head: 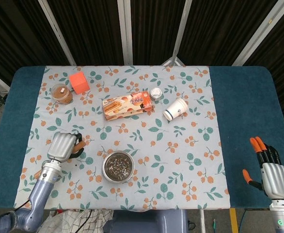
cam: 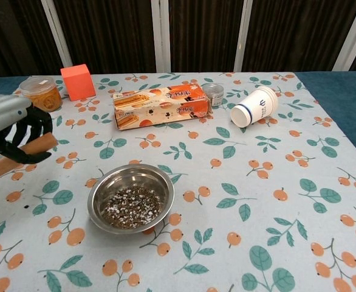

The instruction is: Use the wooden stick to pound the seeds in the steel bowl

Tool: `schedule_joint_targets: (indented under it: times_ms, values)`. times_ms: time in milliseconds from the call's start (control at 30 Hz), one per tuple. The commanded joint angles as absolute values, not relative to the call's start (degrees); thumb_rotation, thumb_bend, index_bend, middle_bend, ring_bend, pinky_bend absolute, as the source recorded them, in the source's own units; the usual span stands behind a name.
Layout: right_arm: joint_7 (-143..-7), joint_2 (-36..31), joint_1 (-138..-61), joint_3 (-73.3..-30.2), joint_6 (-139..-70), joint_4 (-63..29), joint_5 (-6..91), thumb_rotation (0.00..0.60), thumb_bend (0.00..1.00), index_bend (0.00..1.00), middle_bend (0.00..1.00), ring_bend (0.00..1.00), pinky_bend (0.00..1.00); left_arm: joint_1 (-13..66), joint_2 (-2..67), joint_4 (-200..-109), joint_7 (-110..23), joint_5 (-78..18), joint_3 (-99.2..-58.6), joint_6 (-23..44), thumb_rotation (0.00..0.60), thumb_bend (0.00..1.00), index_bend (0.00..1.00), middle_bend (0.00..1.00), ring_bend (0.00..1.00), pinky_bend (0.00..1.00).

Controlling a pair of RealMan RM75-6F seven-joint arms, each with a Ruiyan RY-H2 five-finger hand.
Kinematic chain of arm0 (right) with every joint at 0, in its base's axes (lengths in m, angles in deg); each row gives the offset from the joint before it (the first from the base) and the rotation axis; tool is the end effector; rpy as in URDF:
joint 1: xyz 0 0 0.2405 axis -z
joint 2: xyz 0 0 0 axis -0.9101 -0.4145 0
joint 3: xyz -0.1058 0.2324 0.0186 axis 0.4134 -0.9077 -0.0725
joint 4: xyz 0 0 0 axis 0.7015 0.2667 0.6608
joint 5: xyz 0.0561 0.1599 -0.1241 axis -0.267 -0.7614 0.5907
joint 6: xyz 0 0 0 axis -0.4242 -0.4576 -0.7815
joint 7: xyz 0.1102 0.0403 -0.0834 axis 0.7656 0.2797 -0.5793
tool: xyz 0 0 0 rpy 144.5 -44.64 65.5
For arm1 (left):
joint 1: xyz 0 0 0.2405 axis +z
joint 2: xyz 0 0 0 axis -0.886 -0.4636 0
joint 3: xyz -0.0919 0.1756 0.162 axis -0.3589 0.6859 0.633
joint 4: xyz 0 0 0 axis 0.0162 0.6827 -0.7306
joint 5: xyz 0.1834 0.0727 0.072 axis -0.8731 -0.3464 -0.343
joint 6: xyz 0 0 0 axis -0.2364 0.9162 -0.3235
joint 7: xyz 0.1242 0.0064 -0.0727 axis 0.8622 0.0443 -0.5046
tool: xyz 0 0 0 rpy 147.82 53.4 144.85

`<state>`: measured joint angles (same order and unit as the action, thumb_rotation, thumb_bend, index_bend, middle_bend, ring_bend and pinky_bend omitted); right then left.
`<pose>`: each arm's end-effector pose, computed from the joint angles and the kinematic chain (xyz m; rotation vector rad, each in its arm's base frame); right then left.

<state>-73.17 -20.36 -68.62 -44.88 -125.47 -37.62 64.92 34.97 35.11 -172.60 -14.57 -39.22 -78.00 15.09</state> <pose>-0.3050 -0.1726 0.1484 1.3186 -1.0147 0.9777 -0.2069 0.2859 0.0178 -1.6907 -0.8353 -0.8311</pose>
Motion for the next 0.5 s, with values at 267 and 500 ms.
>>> schedule_joint_targets:
  times_ms: [267, 500]
  values:
    - [-73.15, -20.40, -68.58, -44.91, -125.39, -37.77, 64.73, 0.600, 0.37, 0.00, 0.00, 0.00, 0.00, 34.60, 28.81, -183.96, -22.39, -46.41, -82.79, 20.84, 0.600, 0.81, 0.67, 0.77, 0.63, 0.73]
    - [-73.09, -20.42, -68.59, -44.93, -125.33, -37.89, 64.67, 0.600, 0.37, 0.00, 0.00, 0.00, 0.00, 34.34, 29.17, -189.29, -33.02, -52.82, -83.69, 23.41, 0.600, 0.81, 0.67, 0.77, 0.63, 0.73]
